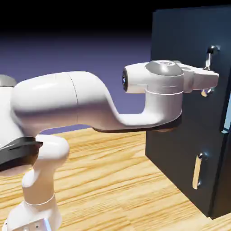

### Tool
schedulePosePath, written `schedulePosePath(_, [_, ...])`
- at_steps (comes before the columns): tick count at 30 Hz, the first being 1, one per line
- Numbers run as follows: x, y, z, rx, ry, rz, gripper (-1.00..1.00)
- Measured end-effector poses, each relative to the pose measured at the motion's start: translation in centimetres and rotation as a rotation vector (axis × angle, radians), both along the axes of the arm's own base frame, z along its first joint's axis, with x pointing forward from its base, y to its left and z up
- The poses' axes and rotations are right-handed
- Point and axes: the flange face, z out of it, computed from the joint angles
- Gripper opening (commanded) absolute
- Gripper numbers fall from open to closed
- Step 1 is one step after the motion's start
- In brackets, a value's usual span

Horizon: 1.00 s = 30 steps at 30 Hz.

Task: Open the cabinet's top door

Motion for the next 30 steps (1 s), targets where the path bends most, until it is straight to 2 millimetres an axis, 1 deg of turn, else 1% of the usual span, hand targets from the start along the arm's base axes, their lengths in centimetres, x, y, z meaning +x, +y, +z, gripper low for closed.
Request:
schedulePosePath(8, [-6.4,3.3,0.0,0.0,0.0,-0.152,-1.0])
schedulePosePath(14, [-11.3,6.8,0.0,0.0,0.0,-0.281,-1.0])
schedulePosePath(18, [-14.3,9.4,0.0,0.0,0.0,-0.364,-1.0])
schedulePosePath(24, [-18.0,13.4,0.0,0.0,0.0,-0.48,-1.0])
schedulePosePath(30, [-20.9,17.3,0.0,0.0,0.0,-0.583,-1.0])
